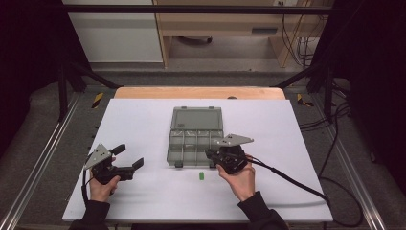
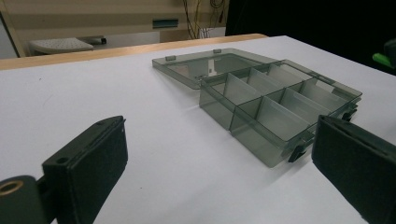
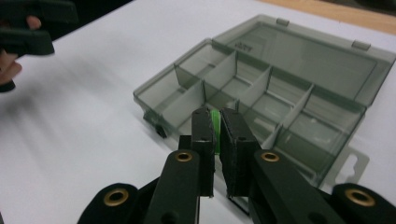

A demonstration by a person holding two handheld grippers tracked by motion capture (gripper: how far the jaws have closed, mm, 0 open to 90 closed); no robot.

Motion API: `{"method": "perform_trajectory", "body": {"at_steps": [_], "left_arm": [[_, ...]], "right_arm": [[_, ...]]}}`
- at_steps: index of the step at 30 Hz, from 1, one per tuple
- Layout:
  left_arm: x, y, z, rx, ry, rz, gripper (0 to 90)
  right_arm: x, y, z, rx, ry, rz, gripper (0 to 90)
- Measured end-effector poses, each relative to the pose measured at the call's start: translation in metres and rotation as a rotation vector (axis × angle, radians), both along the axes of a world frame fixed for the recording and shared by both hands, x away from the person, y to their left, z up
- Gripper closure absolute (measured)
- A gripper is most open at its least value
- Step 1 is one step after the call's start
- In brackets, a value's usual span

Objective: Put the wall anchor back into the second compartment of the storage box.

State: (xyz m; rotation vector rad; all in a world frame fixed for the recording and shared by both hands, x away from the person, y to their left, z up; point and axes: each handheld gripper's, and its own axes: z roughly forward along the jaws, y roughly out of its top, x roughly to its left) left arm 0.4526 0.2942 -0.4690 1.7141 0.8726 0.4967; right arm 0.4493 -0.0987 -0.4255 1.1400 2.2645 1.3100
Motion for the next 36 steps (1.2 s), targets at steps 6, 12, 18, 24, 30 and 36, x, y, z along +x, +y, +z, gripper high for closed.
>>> {"method": "perform_trajectory", "body": {"at_steps": [6,12,18,24,30,36], "left_arm": [[0.0,0.0,0.0,-0.003,0.001,0.001,3.4],[0.0,0.0,0.0,0.0,0.002,0.0,3.4],[0.0,0.0,0.0,-0.001,0.002,0.001,3.4],[0.0,-0.001,0.0,0.001,0.001,-0.002,3.4],[0.0,0.0,0.0,-0.002,0.001,0.001,3.4],[0.0,-0.001,0.0,0.0,0.001,0.0,3.4]], "right_arm": [[0.013,0.008,0.014,0.022,-0.027,-0.002,84.7],[0.028,0.019,0.025,0.015,-0.048,-0.009,84.7],[0.044,0.034,0.027,-0.001,-0.053,-0.004,84.7],[0.06,0.048,0.021,-0.035,-0.042,-0.003,84.7],[0.076,0.056,0.013,-0.067,-0.031,-0.015,84.7],[0.089,0.062,0.002,-0.073,-0.01,-0.027,84.7]]}}
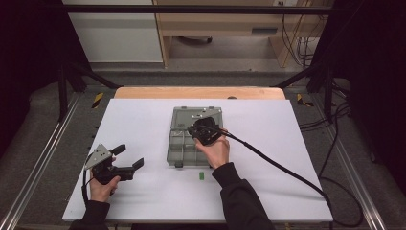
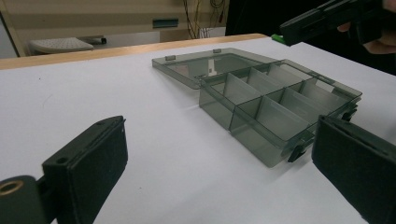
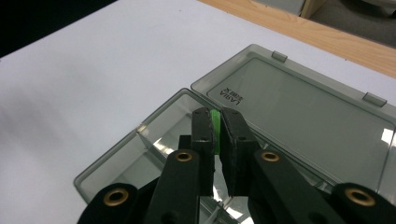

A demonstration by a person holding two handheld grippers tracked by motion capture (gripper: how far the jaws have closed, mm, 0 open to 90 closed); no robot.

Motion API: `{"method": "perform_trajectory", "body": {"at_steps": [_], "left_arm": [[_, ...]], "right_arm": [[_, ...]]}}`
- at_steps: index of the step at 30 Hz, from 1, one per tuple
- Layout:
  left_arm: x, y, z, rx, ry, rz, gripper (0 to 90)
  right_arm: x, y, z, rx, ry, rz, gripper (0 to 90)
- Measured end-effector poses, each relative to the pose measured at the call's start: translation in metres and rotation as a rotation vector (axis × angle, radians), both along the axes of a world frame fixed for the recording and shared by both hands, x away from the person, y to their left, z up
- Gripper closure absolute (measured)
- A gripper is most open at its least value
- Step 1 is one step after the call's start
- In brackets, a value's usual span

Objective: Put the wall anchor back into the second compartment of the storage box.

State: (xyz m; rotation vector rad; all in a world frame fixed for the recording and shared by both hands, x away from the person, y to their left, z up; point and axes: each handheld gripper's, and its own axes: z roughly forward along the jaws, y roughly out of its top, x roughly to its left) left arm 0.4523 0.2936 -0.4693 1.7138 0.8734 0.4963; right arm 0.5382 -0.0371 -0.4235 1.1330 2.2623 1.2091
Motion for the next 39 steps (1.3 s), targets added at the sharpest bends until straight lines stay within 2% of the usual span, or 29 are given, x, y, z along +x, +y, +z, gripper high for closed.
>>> {"method": "perform_trajectory", "body": {"at_steps": [10,28,30,34,38,39], "left_arm": [[0.0,0.0,0.0,-0.001,0.0,0.002,3.4],[0.0,0.0,0.0,-0.001,0.001,0.002,3.5],[0.0,0.0,0.0,-0.002,0.0,0.002,3.5],[0.0,0.001,0.0,-0.004,0.0,0.004,3.5],[0.0,0.001,0.0,-0.005,-0.001,0.005,3.5],[-0.001,0.001,0.0,-0.006,-0.002,0.004,3.5]], "right_arm": [[0.014,0.005,-0.02,-0.026,0.035,0.001,84.7],[0.025,0.012,-0.049,-0.096,0.109,-0.001,84.3],[0.025,0.011,-0.049,-0.096,0.106,0.002,80.8],[0.024,0.009,-0.043,-0.061,0.09,-0.003,69.9],[0.017,0.005,-0.027,-0.023,0.021,-0.013,52.5],[0.014,0.003,-0.021,-0.017,-0.011,-0.013,47.2]]}}
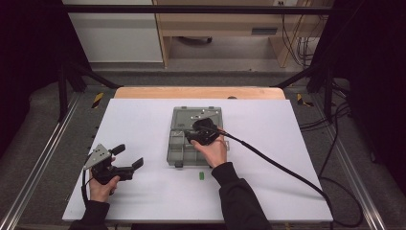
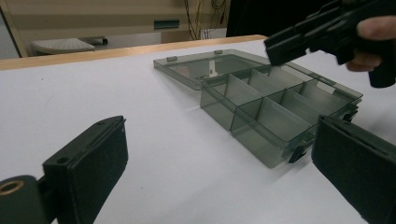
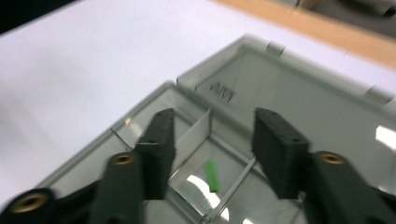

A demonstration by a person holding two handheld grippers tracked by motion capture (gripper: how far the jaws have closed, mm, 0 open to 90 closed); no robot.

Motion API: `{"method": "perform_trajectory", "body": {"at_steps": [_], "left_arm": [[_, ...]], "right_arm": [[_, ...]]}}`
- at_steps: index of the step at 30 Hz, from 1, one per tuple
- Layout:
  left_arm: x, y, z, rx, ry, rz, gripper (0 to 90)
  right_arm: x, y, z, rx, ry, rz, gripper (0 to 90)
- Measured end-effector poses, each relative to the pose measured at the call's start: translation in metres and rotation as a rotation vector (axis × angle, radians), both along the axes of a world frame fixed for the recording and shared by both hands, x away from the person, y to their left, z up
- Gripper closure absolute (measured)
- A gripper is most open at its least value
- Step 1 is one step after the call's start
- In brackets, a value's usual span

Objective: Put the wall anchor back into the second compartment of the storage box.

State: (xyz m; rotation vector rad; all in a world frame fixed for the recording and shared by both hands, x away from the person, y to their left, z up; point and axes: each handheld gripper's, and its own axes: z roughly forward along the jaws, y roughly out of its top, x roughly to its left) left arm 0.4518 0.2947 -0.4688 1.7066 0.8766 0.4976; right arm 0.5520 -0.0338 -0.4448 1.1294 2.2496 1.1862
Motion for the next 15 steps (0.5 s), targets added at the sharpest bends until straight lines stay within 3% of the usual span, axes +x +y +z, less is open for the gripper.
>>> {"method": "perform_trajectory", "body": {"at_steps": [5,7,10,15], "left_arm": [[0.0,0.0,0.0,0.001,-0.001,-0.002,3.5],[0.0,0.0,0.0,0.001,0.0,-0.001,3.5],[0.0,-0.001,0.0,0.002,0.0,-0.001,3.4],[0.0,-0.001,0.0,0.003,0.002,0.0,3.4]], "right_arm": [[-0.015,-0.008,0.021,-0.008,-0.082,-0.023,22.5],[-0.023,-0.012,0.028,-0.007,-0.1,-0.018,17.7],[-0.031,-0.022,0.034,0.033,-0.101,-0.024,10.6],[-0.048,-0.039,0.04,0.037,-0.126,-0.028,5.8]]}}
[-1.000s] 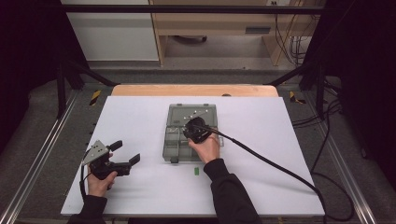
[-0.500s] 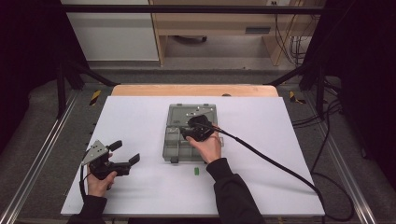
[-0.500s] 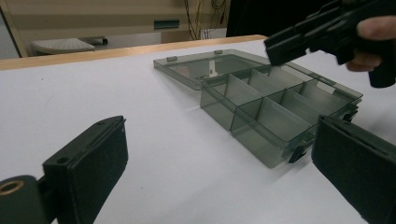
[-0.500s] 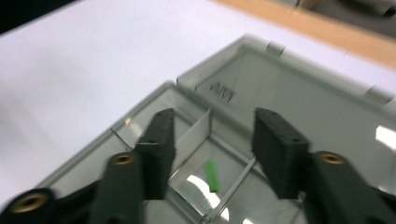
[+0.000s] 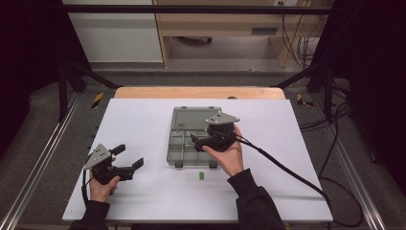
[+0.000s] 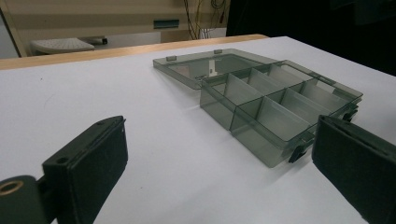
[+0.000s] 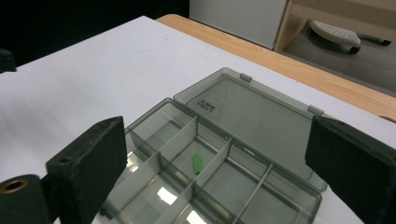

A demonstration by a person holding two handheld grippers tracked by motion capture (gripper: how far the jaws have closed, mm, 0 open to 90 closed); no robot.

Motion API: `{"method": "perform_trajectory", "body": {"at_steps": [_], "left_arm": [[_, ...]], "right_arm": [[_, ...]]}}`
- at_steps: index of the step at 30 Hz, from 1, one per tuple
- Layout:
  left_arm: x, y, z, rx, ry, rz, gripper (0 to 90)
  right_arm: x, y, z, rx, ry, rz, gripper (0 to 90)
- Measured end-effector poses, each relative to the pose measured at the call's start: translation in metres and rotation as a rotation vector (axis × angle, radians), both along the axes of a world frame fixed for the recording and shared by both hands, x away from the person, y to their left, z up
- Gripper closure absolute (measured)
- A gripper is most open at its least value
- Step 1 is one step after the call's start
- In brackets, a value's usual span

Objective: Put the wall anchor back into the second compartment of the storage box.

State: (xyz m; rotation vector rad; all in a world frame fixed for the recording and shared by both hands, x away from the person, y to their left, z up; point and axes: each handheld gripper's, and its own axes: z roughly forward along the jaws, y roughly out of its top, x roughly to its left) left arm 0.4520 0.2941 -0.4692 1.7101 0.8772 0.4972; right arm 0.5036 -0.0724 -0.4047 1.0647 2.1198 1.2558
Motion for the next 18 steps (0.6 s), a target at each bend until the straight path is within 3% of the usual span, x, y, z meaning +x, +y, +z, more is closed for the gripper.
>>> {"method": "perform_trajectory", "body": {"at_steps": [9,18], "left_arm": [[0.0,-0.001,0.0,0.002,-0.002,-0.005,3.3],[-0.001,-0.001,0.0,0.003,-0.004,-0.005,3.2]], "right_arm": [[-0.035,-0.032,0.0,0.049,-0.015,-0.001,4.4],[-0.061,-0.046,-0.012,0.072,0.009,-0.001,4.5]]}}
